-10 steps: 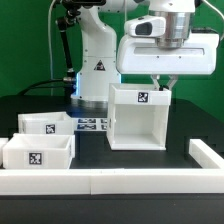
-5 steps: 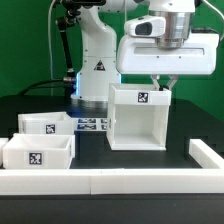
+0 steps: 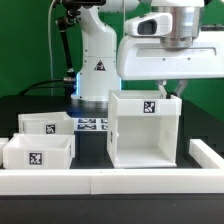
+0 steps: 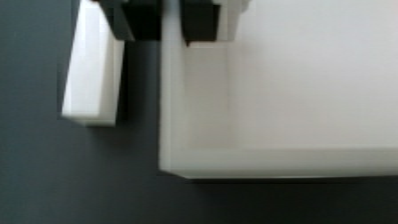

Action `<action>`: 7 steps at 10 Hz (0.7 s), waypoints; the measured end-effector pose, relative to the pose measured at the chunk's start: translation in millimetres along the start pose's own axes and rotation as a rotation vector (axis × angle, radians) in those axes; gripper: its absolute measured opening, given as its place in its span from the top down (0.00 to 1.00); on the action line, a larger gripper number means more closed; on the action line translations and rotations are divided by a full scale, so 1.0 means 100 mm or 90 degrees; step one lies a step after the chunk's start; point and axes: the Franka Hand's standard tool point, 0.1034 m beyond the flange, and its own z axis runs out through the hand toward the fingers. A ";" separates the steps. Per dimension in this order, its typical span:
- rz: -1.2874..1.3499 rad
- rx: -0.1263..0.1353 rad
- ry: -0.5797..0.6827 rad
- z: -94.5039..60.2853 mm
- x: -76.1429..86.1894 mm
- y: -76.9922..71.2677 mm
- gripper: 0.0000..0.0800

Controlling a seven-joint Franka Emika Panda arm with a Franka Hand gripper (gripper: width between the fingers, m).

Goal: Assemble drawer

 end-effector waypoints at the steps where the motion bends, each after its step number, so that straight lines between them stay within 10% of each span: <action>1: 0.001 0.003 0.009 -0.01 0.13 -0.01 0.95; 7: 0.005 0.004 0.022 -0.01 0.21 -0.06 0.95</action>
Offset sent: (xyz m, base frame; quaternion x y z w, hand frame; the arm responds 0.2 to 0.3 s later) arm 0.0000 0.0000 0.0000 0.0000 0.0000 0.0000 1.0000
